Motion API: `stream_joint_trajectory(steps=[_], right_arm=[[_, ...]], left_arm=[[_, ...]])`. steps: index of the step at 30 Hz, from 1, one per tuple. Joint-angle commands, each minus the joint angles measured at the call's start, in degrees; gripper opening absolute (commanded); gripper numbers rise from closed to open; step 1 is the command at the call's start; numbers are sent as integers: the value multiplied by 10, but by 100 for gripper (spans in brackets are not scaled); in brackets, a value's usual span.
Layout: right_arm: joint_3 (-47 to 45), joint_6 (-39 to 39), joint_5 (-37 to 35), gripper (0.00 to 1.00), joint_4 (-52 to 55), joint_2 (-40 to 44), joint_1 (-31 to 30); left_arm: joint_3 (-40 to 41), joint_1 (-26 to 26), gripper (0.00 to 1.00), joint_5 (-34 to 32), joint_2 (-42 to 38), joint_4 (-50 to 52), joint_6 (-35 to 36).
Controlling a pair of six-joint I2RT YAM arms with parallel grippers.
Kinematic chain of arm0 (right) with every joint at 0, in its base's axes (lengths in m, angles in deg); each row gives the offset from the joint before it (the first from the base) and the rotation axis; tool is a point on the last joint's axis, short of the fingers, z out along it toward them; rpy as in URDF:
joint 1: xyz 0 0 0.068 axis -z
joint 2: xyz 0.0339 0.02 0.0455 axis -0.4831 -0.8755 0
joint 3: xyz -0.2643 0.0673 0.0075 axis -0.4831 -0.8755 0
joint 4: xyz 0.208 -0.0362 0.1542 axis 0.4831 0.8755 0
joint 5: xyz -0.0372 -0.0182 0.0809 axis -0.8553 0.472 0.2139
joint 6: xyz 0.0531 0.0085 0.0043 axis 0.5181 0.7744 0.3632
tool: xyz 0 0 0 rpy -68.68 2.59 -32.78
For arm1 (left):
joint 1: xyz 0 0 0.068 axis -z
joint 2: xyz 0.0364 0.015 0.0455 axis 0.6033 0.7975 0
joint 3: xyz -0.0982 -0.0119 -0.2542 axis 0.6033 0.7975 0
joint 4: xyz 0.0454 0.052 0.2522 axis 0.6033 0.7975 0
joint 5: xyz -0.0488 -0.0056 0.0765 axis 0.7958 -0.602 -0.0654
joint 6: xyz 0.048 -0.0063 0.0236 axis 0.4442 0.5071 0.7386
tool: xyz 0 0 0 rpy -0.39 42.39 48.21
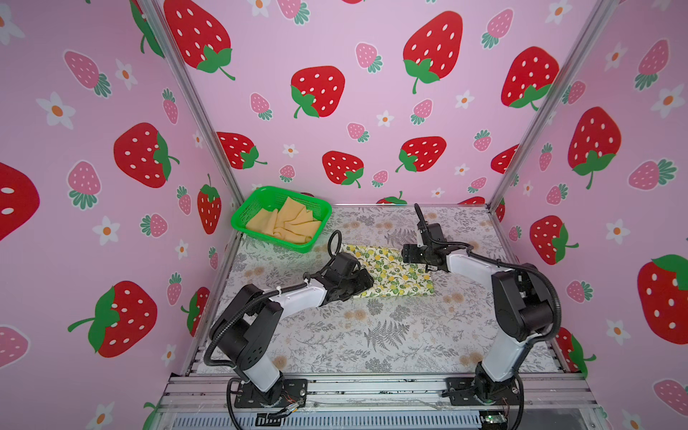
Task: Fold and stack skirts
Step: Rotate the skirt at the center of the table, then smooth out the skirt at the center of the table.
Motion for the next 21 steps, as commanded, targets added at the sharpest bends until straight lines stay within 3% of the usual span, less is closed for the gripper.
stream_joint_trajectory(steps=[1,8,21], right_arm=[[-48,13,26,85,10,57,-14],[-156,48,41,85,-24,125,-41],[-259,66,28,85,-47,142,-60]], left_arm=[[-43,-8,85,-31,-29,44,21],[-51,-24,86,-26,6,49,44],[10,-39,85,-32,52,17,34]])
